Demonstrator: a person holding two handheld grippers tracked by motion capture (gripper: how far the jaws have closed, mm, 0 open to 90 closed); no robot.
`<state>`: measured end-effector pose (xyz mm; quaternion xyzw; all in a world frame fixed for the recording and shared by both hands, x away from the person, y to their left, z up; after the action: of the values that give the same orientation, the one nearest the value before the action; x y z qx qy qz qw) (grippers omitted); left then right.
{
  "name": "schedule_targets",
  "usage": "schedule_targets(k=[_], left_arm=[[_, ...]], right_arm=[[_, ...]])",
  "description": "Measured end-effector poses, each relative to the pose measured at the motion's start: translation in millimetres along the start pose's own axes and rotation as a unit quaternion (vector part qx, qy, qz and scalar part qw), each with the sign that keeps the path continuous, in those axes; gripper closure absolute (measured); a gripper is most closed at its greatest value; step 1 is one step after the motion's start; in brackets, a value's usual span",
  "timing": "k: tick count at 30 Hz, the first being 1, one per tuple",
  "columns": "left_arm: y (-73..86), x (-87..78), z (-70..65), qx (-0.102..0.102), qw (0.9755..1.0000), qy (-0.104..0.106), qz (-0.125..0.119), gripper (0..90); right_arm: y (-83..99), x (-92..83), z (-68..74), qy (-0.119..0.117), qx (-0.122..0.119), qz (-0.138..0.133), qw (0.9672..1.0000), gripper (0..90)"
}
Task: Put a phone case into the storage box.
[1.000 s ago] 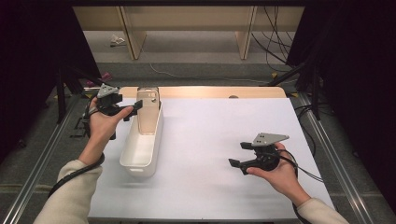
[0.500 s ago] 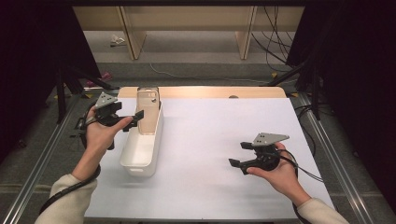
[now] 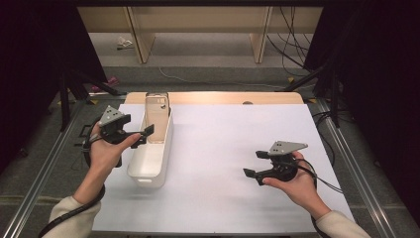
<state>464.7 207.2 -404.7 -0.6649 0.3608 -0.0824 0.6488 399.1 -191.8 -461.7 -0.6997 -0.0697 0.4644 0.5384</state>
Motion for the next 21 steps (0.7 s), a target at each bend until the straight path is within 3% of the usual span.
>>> schedule_targets(k=[21], left_arm=[[19.9,-12.5,-34.6,0.023,0.9991,0.036,-0.004,2.2]], right_arm=[[3.5,-9.7,-8.4,0.008,0.011,-0.007,0.9999,19.6]])
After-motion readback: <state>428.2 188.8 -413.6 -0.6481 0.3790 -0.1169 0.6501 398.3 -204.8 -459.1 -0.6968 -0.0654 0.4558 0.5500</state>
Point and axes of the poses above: each handheld gripper's, and its own axes: x roughly forward along the jaws, y roughly out of its underside, z roughly to its left, the point moved 6 cm from there along x, roughly forward along the jaws, and after that the axes turned 8 degrees about y, right-handed, at the moved point
